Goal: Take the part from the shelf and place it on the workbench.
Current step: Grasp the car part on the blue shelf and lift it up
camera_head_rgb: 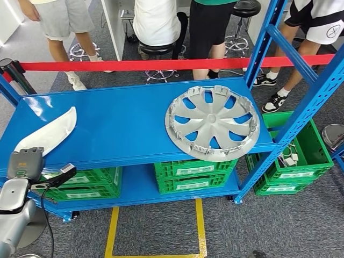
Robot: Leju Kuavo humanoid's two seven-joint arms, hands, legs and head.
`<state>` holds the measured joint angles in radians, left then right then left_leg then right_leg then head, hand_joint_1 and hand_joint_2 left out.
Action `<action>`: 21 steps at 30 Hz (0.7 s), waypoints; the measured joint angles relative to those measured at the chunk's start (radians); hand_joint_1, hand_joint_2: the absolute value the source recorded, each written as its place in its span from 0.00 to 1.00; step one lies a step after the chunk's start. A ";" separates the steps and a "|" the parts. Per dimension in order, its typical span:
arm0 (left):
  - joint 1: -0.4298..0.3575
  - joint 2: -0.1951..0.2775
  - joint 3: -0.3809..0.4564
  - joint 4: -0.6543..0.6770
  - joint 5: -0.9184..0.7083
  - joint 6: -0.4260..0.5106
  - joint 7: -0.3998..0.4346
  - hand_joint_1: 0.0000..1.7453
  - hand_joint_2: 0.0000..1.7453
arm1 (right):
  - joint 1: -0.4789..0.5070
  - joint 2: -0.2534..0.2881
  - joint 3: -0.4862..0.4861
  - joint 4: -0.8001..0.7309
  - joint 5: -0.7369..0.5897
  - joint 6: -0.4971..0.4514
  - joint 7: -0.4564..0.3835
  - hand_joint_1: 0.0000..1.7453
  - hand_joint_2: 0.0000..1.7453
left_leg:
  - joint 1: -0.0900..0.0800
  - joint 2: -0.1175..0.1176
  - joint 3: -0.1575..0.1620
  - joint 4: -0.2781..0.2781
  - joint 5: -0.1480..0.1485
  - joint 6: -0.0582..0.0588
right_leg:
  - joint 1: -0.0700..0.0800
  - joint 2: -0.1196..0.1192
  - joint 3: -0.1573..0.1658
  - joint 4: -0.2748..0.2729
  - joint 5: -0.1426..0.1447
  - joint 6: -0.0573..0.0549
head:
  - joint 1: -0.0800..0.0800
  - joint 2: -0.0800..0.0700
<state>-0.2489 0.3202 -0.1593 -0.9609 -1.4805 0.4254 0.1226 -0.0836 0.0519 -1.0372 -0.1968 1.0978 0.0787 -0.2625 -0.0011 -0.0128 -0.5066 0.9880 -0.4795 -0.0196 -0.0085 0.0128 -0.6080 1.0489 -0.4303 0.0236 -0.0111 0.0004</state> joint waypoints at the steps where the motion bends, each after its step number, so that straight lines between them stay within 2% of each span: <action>1: 0.000 0.000 -0.001 0.000 0.000 0.003 0.001 1.00 1.00 | 0.000 0.000 0.000 0.000 0.000 0.000 0.000 0.00 1.00 | 0.000 0.000 0.000 0.000 0.000 0.000 | 0.000 0.000 0.000 0.000 0.000 0.000 | 0.000 0.000; 14: -0.002 0.020 -0.027 0.002 0.000 0.042 0.044 1.00 1.00 | 0.000 0.000 -0.002 0.000 0.000 0.000 -0.001 0.00 1.00 | 0.000 0.000 -0.001 0.000 0.000 0.000 | 0.000 0.000 -0.002 0.000 0.000 0.000 | 0.000 0.000; 15: -0.005 0.039 -0.055 -0.007 0.000 0.054 0.082 1.00 1.00 | 0.000 0.000 -0.004 0.000 0.000 0.000 -0.002 0.00 1.00 | 0.000 0.000 -0.001 0.000 0.000 0.000 | 0.000 0.000 -0.002 0.000 0.000 0.000 | 0.000 0.000; 18: -0.041 0.136 -0.219 -0.062 0.000 0.090 0.278 1.00 1.00 | 0.000 0.000 -0.013 0.000 -0.001 -0.001 -0.005 0.00 1.00 | 0.000 0.000 -0.002 0.000 0.000 0.000 | 0.001 0.000 -0.002 0.000 0.000 0.000 | 0.000 0.000; 21: -0.072 0.185 -0.319 -0.095 0.000 0.091 0.350 1.00 1.00 | 0.001 0.000 -0.018 0.000 -0.002 -0.001 -0.009 0.00 1.00 | 0.000 0.000 -0.002 0.000 0.000 0.000 | 0.001 0.001 -0.002 -0.001 0.000 0.000 | 0.000 0.000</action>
<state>-0.3205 0.5055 -0.4780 -1.0562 -1.4809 0.5166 0.4723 -0.0828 0.0519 -1.0550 -0.1968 1.0958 0.0778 -0.2711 -0.0010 -0.0125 -0.5086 0.9881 -0.4795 -0.0196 -0.0080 0.0134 -0.6103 1.0480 -0.4299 0.0239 -0.0110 0.0004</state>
